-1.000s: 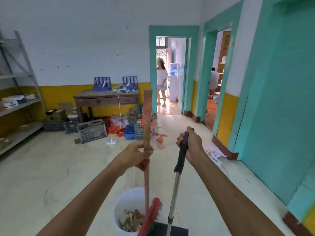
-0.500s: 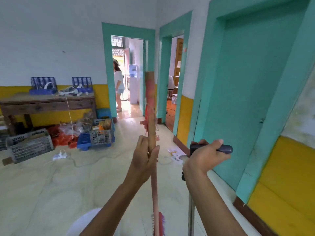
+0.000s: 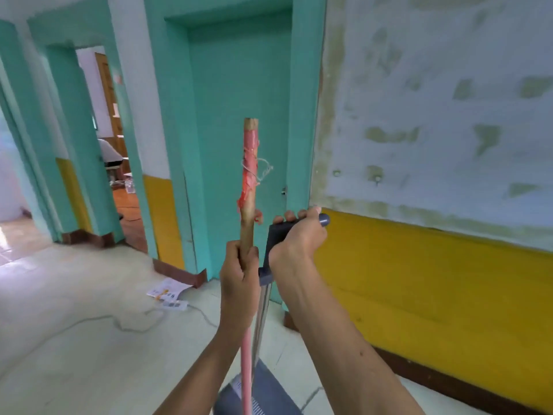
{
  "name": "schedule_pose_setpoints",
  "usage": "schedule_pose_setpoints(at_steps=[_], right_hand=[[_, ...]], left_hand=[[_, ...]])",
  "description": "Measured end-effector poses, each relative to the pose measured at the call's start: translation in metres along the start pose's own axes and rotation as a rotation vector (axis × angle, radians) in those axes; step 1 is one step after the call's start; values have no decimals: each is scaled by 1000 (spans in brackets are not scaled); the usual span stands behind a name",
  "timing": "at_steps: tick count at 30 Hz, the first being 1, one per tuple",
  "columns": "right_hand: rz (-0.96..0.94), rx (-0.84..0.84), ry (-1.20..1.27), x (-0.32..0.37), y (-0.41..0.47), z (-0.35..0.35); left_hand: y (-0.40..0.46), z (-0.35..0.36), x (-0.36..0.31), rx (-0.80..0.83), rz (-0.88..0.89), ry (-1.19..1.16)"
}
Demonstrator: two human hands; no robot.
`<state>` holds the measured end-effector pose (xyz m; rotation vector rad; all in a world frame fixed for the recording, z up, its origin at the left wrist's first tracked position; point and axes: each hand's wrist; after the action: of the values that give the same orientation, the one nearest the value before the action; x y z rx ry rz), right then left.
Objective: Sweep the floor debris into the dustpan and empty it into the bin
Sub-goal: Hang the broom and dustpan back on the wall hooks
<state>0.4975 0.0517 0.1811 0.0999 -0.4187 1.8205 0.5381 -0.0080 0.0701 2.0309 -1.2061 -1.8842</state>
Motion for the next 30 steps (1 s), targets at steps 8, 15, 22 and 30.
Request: schedule_pose_setpoints(at_steps=[8,15,22,30], right_hand=[[-175,-92,41,33,86,-7],[-236,-126,4,66,178,13],[-358,-239,-22,117,244,28],[-411,-202,59,151,296,21]], left_hand=[[25,90,22,67,151,0],[63,180,28,172,252,-54],[90,270,14,427,266,-345],[110,387,12,371,-267,-361]])
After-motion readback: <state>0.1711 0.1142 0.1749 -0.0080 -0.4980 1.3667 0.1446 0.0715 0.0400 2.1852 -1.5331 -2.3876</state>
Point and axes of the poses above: each hand's wrist, its own y-axis towards the middle knuckle, its own z-axis out of the palm, x = y × z, and after that the axes turned 10 degrees about y, right-handed
